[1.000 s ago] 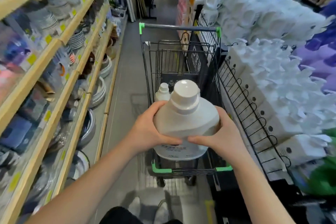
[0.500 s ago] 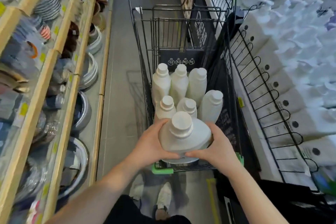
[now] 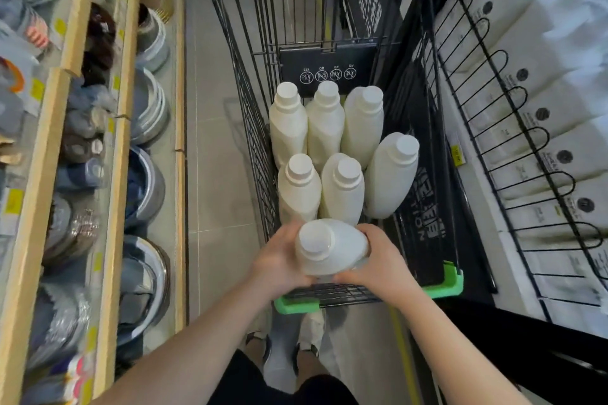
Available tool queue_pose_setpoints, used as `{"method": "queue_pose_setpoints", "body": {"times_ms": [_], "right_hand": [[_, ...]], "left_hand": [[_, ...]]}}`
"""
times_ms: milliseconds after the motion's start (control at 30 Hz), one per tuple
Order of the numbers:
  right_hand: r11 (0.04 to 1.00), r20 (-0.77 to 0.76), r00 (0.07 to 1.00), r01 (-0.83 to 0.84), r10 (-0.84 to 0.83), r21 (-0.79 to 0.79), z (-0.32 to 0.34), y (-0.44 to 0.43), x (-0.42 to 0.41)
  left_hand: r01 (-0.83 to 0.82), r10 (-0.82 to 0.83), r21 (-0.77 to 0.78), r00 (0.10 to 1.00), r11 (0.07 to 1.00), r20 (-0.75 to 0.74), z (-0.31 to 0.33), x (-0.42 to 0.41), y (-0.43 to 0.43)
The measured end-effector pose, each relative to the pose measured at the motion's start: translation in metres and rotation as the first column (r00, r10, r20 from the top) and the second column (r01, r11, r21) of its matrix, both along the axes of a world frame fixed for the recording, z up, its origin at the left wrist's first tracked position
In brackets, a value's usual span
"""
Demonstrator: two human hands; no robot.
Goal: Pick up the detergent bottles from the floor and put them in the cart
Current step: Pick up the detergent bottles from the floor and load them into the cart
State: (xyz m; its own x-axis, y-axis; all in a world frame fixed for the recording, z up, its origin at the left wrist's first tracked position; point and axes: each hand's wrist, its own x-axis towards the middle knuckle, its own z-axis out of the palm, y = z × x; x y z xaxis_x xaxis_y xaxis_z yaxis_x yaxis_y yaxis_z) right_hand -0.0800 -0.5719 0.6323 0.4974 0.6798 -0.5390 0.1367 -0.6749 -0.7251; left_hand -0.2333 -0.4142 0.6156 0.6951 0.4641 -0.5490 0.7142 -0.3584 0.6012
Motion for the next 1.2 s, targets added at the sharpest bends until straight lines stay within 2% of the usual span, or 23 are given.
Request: {"method": "queue_pose_setpoints", "body": {"times_ms": [233,367,533,800,967,1100,1200], "right_hand": [[0.998,-0.034,0.999,-0.008,0.006,-0.063,-0.04,-0.001,-0.001],[0.996,-0.046,0.999,-0.021,0.017,-0.087,-0.052,0.0,-0.001],[0.997,-0.051,0.998,-0.045,0.041,-0.07,-0.058,0.003,0.0],[0.996,-0.004,0.997,-0.079,0.079,-0.046,-0.064,0.002,-0.003],[0.999,-0.014,1.0,-0.026,0.026,0.025,-0.06,-0.005,-0.008],[0.982,-0.109,0.985,0.148,-0.136,0.114,-0.042,-0.007,-0.005],[0.954,-0.124,0.973,0.218,-0.195,0.206,-0.017,-0.005,0.005]], "left_hand": [[0.076,-0.056,0.111,0.983,0.991,-0.172,-0.023,0.004,-0.005],[0.101,-0.078,0.1,0.974,0.99,-0.212,-0.024,0.009,-0.001],[0.052,-0.054,-0.016,0.984,0.999,-0.168,-0.029,0.009,0.008],[-0.057,0.05,-0.087,0.995,0.995,-0.081,-0.022,0.0,0.007],[0.025,-0.032,-0.131,0.998,0.991,-0.049,-0.004,0.001,0.015],[0.125,-0.126,-0.117,0.992,0.985,-0.007,0.022,0.007,0.024],[0.173,-0.169,-0.071,0.984,0.982,0.061,0.047,0.017,0.03]]}}
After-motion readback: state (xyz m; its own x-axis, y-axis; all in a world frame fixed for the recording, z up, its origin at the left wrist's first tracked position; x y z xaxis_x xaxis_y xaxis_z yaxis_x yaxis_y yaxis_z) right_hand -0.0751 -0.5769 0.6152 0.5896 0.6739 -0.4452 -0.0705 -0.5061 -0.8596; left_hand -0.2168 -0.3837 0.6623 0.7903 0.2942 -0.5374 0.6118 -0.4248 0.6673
